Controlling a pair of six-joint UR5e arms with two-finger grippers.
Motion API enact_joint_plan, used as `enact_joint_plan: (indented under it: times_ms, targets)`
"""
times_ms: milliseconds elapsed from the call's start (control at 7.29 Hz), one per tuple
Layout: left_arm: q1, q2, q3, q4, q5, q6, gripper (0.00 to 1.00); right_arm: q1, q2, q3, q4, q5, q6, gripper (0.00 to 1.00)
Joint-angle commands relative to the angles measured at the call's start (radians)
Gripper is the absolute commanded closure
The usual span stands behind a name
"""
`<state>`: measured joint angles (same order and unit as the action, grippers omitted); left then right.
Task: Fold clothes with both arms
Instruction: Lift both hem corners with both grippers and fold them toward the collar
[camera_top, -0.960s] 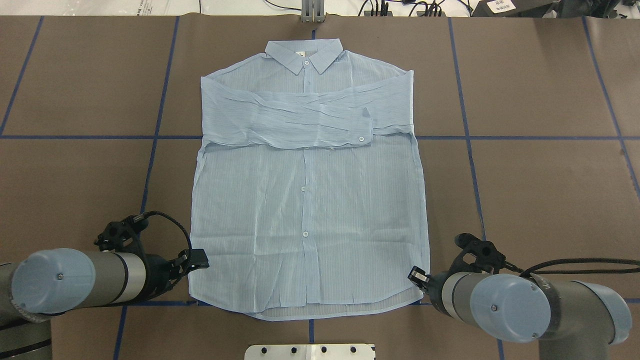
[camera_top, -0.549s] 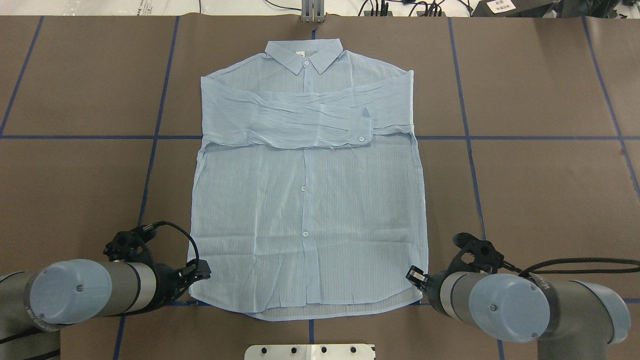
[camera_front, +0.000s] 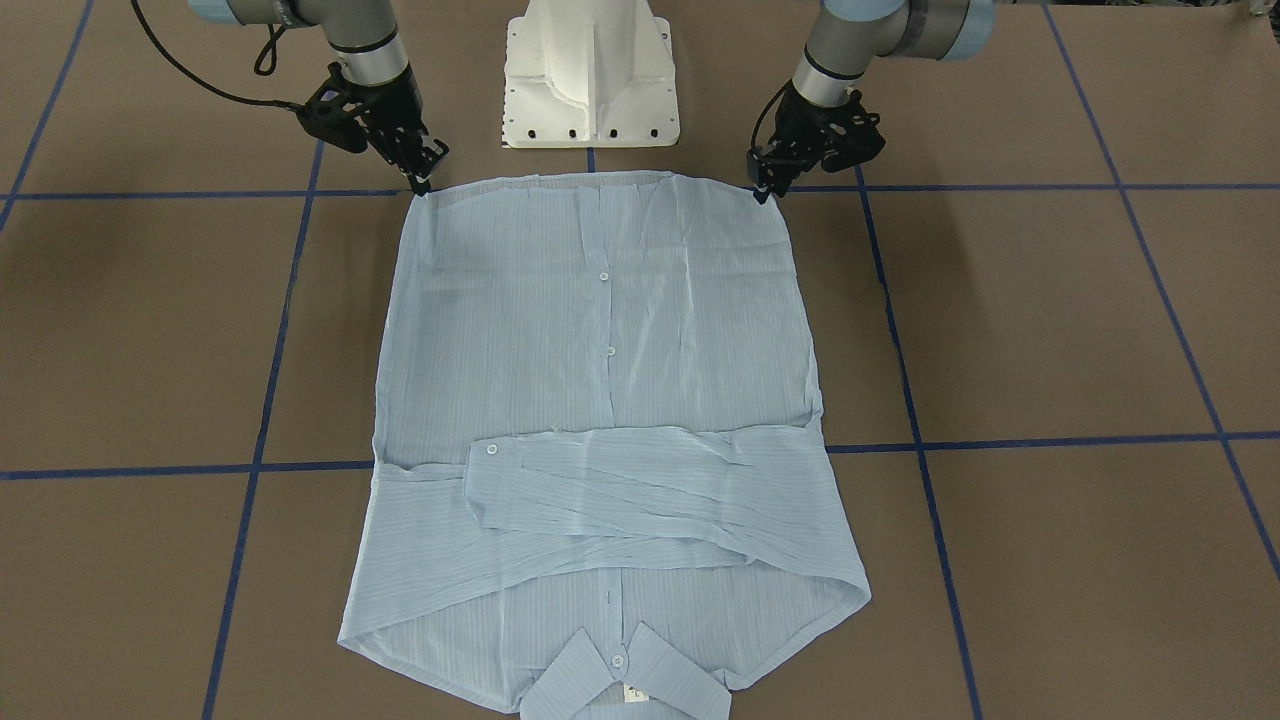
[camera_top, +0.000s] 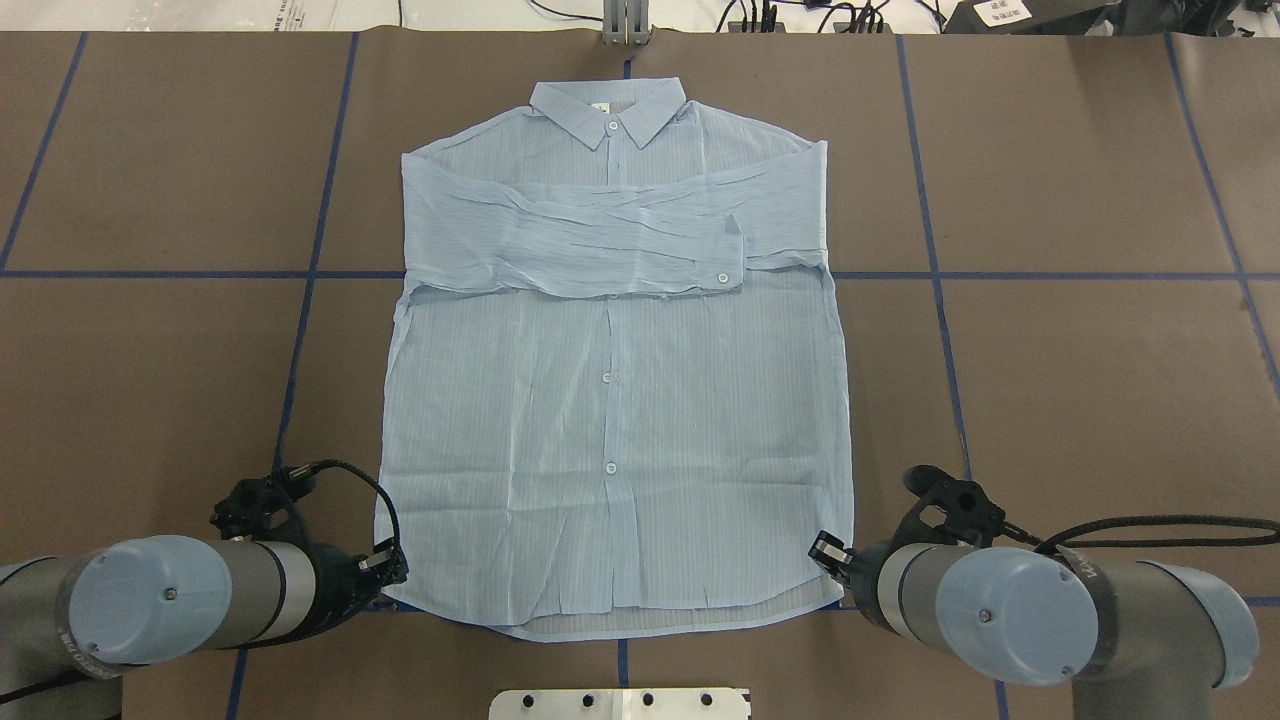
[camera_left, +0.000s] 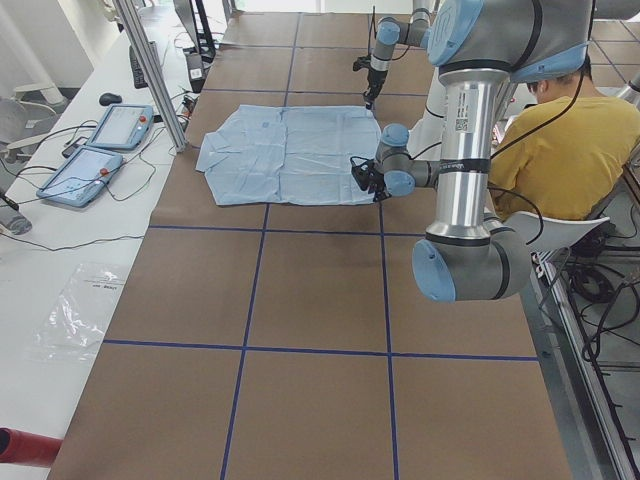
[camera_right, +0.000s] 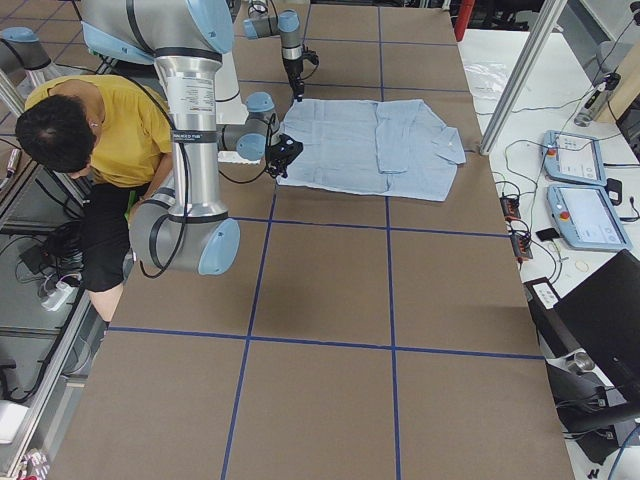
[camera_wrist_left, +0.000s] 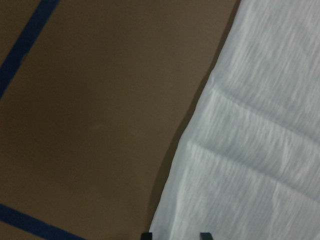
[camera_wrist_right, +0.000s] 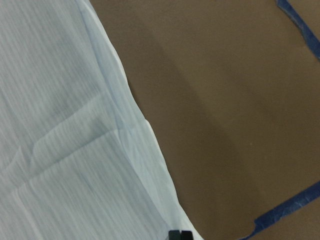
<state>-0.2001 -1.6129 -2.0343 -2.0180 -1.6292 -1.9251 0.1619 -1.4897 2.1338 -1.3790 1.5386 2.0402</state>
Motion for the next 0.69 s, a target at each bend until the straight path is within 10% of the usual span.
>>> enact_joint_plan:
  times_ms: [0,274,549]
  targets:
    - [0.011,-0.002,0.0,0.018,0.0,0.0,0.59,-0.001,0.002,0.0,0.0,0.002,0.0,1.0]
    - [0.013,-0.001,0.0,0.018,0.0,0.0,0.66,-0.001,0.002,0.0,0.0,0.002,0.0,1.0]
    - [0.013,-0.001,0.0,0.018,0.0,0.0,0.96,-0.001,0.002,0.0,0.0,0.002,0.0,1.0]
